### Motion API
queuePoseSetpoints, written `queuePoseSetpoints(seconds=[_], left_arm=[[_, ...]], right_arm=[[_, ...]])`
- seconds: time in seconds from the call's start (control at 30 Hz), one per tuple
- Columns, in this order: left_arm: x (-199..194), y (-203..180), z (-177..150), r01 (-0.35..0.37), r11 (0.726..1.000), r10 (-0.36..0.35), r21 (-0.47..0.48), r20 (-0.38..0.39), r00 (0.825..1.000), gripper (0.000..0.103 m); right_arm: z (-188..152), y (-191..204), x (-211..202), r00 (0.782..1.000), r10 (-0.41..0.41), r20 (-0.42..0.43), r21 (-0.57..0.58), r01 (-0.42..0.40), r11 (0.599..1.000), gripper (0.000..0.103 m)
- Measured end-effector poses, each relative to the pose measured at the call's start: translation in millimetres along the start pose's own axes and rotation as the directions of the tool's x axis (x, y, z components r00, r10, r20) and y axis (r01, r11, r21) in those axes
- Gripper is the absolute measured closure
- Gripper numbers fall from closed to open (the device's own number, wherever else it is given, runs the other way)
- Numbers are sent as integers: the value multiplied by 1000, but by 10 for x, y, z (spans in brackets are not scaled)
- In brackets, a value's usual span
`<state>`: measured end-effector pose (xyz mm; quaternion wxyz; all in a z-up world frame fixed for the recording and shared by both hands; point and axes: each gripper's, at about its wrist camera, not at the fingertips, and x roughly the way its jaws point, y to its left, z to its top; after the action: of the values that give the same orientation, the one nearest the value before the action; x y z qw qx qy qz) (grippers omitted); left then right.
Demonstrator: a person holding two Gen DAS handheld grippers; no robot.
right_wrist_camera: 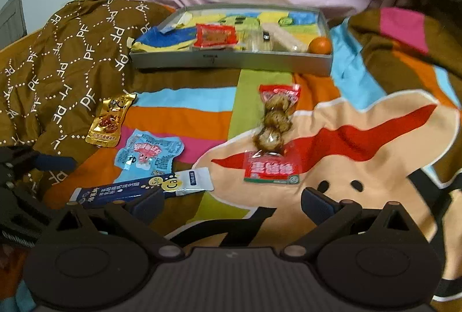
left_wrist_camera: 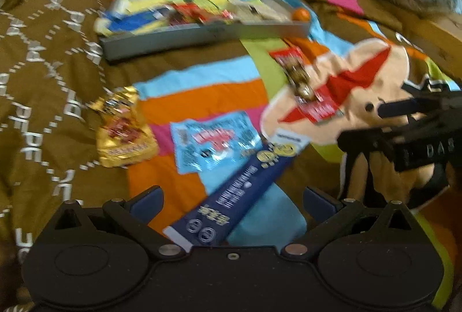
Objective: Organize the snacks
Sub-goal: 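Grasp the quail egg pack with the right gripper while the left grasps the blue Ca stick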
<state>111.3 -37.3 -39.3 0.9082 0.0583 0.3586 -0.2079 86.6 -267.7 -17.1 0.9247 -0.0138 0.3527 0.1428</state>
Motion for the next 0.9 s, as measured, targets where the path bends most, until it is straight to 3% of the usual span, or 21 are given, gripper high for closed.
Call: queuePoseSetpoints(seconds=[0.23, 0.4, 0.63, 0.77, 0.9], left_arm=[[239, 78, 88, 89, 996, -90, -18, -72, 993, 1], [323, 122, 168, 119, 993, -119, 8, -60, 991, 1], [457, 242, 210, 171, 983, -175, -61, -81, 981, 1], [459, 261, 215, 187, 979, -193, -78, -78, 978, 1], [444, 262, 203, 173, 982, -179, -77, -83, 980, 7]], right_arm=[[161, -199, 228, 999, 40, -3, 65, -40, 997, 0], [288, -350, 477, 997, 70, 14, 88, -71, 994, 0], [439, -494, 815, 998, 56, 40, 113, -61, 992, 0], [461, -515, 941, 999, 40, 34, 118, -44, 992, 7], [464, -434, 974, 999, -28, 17, 68, 27, 997, 19]])
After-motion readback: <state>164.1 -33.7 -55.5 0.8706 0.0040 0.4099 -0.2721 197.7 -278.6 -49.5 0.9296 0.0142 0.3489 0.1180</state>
